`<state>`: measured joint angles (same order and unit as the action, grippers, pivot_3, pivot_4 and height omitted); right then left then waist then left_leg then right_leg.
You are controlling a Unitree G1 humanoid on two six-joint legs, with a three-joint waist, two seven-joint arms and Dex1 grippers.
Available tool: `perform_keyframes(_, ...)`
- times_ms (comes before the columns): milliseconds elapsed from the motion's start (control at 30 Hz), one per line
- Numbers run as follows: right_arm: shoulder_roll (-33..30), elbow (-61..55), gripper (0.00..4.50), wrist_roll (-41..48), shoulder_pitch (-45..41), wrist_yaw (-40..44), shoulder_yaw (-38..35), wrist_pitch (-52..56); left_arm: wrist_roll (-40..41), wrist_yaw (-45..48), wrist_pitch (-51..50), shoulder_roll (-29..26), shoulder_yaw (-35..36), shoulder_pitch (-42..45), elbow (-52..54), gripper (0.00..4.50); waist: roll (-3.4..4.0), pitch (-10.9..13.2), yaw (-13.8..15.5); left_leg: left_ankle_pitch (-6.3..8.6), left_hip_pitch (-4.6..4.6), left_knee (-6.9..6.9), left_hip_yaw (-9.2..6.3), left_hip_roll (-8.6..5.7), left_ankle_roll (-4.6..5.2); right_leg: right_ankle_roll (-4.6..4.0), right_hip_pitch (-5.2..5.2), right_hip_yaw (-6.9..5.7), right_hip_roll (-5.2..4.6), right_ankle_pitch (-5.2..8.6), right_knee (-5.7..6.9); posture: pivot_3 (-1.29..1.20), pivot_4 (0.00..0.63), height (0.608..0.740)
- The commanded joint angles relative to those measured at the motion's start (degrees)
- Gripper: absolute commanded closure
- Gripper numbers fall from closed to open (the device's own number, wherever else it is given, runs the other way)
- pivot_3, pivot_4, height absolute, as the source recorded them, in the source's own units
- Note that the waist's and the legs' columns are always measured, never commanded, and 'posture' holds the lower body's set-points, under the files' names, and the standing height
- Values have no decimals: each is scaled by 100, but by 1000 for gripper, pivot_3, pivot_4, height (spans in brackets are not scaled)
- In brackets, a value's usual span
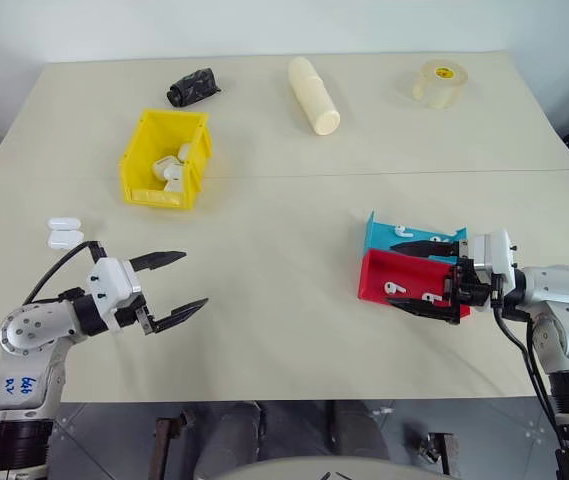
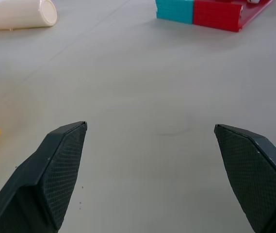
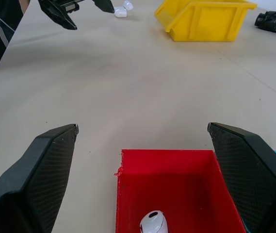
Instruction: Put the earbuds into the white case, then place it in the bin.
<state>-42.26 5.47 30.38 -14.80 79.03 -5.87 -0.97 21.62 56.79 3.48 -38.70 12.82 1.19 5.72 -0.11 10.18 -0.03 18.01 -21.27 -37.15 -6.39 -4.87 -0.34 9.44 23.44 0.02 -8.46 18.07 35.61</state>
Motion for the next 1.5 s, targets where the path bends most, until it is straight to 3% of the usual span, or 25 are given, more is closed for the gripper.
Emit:
perform_keyframes(33, -26, -22, 0, 100, 31, 98, -206, -77, -98, -168, 219, 42, 60, 37, 36, 42, 0, 0, 0, 0, 0, 0, 0, 0, 0, 0, 0, 0, 0, 0, 0, 0, 150, 740)
perform_keyframes(300, 433, -156, 0, 61, -153, 45, -2, -242, 253, -1198, -543, 319, 801, -696, 641, 42, -1, 1, -23, 1, 0, 0, 3, 6, -3, 0, 3, 1, 3, 0, 1, 0, 150, 740)
perform_keyframes(467, 1096, -296, 0, -82, -317, -211, 215, -651, 446, -2725, -1516, 994, 1835, -1732, 1643, 42, -5, 3, -9, 5, 2, -1, 4, 16, -8, -1, 4, 3, 11, 0, 2, 0, 150, 740)
perform_keyframes(600, 1480, -504, 0, -129, -385, -356, 387, -890, 425, -3628, -1843, 1709, 2432, -2430, 1861, 42, -7, 1, 8, 8, 2, -6, 4, 13, -6, -2, 1, 5, 10, 0, 1, 0, 150, 740)
perform_keyframes(700, 1612, -640, 0, -108, -391, -339, 467, -980, 472, -4078, -2037, 2178, 2636, -2785, 1932, 42, -13, 0, 25, 11, 3, -7, 5, 11, -4, -2, 0, 6, 10, 0, 0, 0, 150, 740)
perform_keyframes(800, 1582, -676, 0, -95, -377, -315, 506, -968, 519, -4229, -2199, 2255, 2645, -2823, 1969, 42, -18, -2, 100, 13, 3, -14, 3, 12, -4, -3, -4, 3, 10, 0, -1, 0, 150, 740)
perform_keyframes(967, 1270, -679, 0, -20, -291, -221, 442, -639, 885, -4420, -2961, 1677, 2726, -2204, 1980, 42, -21, -4, 151, 20, 3, -22, 3, 10, 2, -4, -8, 4, 10, 1, -1, 0, 150, 740)
perform_keyframes(1133, 912, -712, 0, 41, -118, -185, 381, -260, 1237, -4392, -4263, 528, 2799, -1466, 1736, 42, -24, -6, 116, 22, 4, -20, 3, 12, -1, -6, -5, 7, 11, 1, 3, 0, 150, 740)
perform_keyframes(1333, 701, -548, 0, -17, 67, -221, 255, -246, 1102, -3830, -5708, -1306, 2175, -182, 77, 42, -23, -6, 46, 24, 10, -14, 7, 24, -6, -16, 3, 10, 26, 6, 13, 0, 150, 740)
perform_keyframes(1500, 745, -654, 0, -43, 151, -327, 238, -227, 670, -3368, -6109, -2139, 1102, 1401, -1666, 42, -24, -5, -16, 25, 9, -10, 6, 27, -8, -18, 6, 10, 28, 7, 33, 0, 150, 740)
